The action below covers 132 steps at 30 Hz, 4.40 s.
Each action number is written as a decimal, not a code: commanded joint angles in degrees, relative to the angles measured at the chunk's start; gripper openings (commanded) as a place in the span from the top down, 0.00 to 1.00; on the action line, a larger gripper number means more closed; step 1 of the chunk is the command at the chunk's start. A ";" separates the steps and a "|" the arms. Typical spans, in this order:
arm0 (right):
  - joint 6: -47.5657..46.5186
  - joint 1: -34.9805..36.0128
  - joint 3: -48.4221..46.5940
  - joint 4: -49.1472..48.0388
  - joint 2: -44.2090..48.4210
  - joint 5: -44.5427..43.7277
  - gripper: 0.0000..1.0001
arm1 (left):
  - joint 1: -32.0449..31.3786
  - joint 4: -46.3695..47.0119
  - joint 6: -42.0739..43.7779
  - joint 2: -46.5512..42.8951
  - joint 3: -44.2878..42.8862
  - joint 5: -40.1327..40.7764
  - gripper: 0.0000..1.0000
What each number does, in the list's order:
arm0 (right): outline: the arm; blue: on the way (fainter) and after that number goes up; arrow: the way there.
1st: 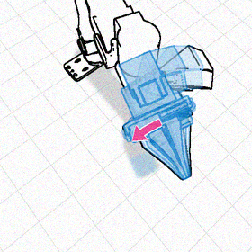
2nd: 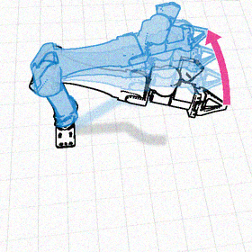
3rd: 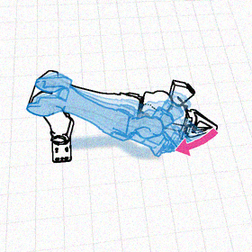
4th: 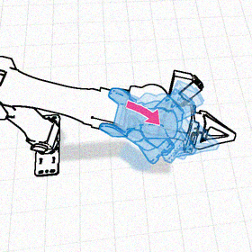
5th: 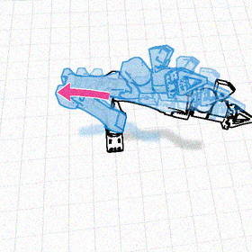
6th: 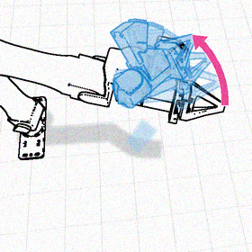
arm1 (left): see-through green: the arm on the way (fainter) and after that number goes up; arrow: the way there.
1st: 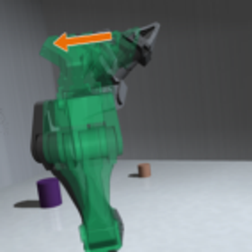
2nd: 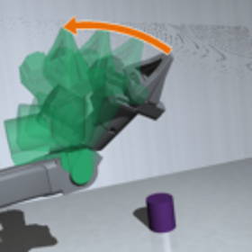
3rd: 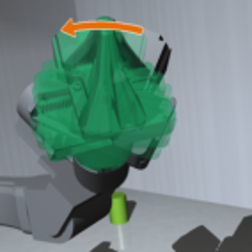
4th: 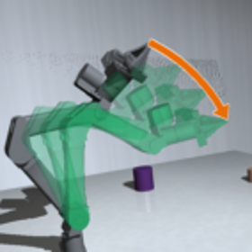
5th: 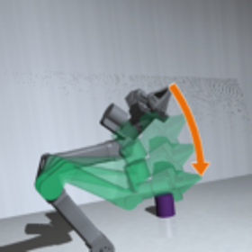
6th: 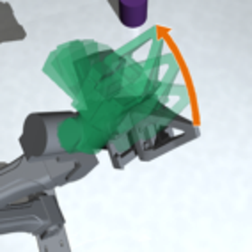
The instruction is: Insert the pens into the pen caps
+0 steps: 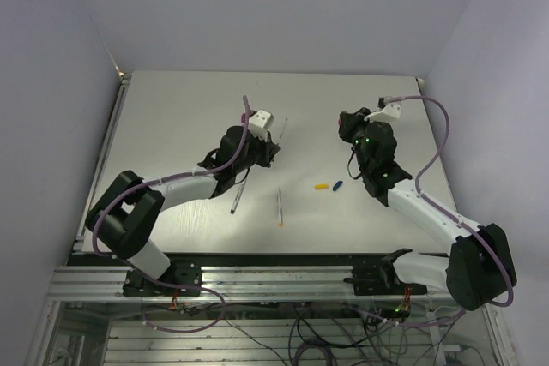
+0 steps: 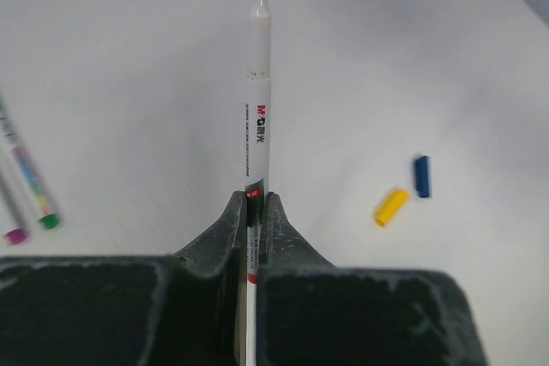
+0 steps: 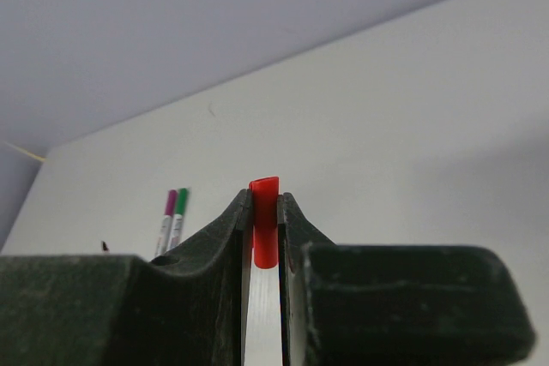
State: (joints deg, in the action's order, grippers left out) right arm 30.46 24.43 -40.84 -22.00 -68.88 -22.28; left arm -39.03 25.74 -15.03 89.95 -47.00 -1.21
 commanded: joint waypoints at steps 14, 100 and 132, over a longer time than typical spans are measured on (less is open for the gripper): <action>-6.12 -0.45 2.75 -21.64 1.80 18.26 1.00 | -4.08 8.39 0.83 -3.70 -1.76 -15.67 0.93; 1.16 7.20 12.71 -30.97 -6.53 30.62 1.00 | -4.62 30.76 -14.46 -4.25 -2.77 -6.59 0.93; -5.13 11.92 8.76 -15.98 0.10 6.95 0.80 | 2.54 1.48 -6.35 -4.44 -10.45 7.09 0.93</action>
State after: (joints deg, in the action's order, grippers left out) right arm 28.05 36.29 -29.15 -43.38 -72.29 -6.52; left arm -38.52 42.70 -26.02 84.38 -51.40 -0.16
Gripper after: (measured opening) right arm 0.137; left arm 0.103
